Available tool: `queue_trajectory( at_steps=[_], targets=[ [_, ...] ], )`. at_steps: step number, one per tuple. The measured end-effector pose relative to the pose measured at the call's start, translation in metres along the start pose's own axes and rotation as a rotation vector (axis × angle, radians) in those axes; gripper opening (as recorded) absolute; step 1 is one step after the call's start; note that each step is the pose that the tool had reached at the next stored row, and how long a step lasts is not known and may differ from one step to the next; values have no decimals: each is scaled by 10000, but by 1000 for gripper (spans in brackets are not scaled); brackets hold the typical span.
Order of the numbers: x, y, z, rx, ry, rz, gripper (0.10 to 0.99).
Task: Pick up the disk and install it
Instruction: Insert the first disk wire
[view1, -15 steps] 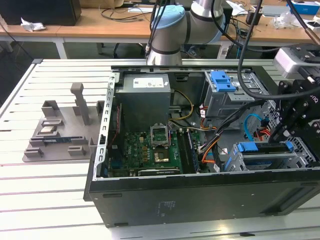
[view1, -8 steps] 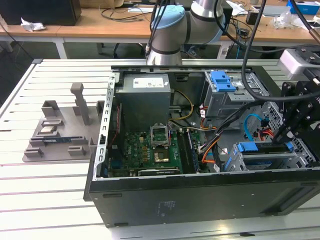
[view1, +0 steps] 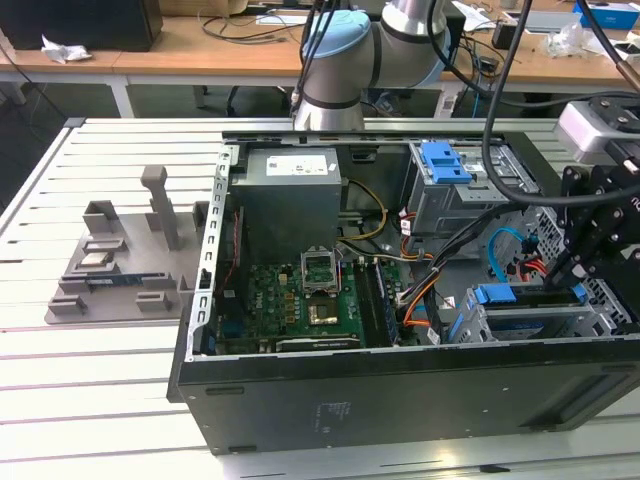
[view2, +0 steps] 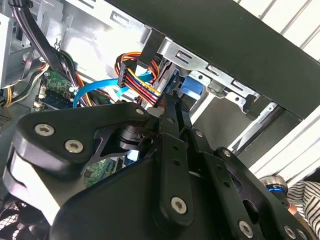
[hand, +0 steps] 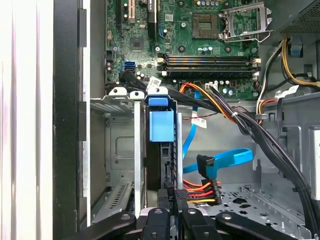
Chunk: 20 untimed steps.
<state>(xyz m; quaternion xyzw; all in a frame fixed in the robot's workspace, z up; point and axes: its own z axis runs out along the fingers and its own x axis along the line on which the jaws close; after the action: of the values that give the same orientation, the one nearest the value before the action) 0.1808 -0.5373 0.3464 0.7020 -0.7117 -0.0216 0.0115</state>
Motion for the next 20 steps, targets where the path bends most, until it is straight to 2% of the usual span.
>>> queue_trajectory(
  at_steps=[15,18,20],
  targets=[
    [17,8,36,-1,-10,-44,165],
    [18,9,30,-1,-47,-51,165],
    [18,8,21,-3,-139,-68,165]
  ],
)
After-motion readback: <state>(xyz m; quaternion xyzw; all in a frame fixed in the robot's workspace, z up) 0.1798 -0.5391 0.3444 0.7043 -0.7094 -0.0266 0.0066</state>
